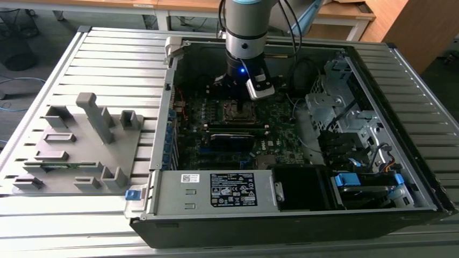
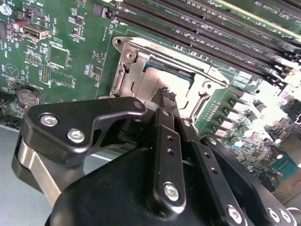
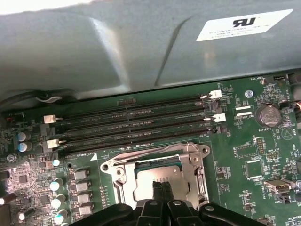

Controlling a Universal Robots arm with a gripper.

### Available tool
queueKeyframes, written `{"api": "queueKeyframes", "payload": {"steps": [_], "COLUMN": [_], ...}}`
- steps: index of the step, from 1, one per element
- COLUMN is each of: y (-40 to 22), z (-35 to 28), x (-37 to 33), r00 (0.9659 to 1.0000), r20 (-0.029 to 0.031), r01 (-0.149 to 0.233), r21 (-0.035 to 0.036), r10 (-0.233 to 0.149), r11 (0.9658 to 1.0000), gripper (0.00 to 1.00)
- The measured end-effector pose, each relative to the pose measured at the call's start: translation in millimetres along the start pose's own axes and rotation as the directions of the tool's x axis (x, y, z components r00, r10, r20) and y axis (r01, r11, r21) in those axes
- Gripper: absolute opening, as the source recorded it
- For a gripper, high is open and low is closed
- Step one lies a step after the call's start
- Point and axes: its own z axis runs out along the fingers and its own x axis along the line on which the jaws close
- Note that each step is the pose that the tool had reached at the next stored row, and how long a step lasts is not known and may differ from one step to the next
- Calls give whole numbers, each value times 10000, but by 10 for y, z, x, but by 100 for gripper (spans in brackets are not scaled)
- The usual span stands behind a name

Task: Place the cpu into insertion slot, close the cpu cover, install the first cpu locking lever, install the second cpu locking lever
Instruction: 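Install the first cpu locking lever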

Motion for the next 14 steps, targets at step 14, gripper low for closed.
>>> {"api": "queueKeyframes", "payload": {"steps": [14], "y": [5], "z": [13], "x": [-29], "r00": [9983], "r20": [-424], "r01": [414], "r21": [50], "r10": [-411], "r11": [9991], "gripper": [11]}}
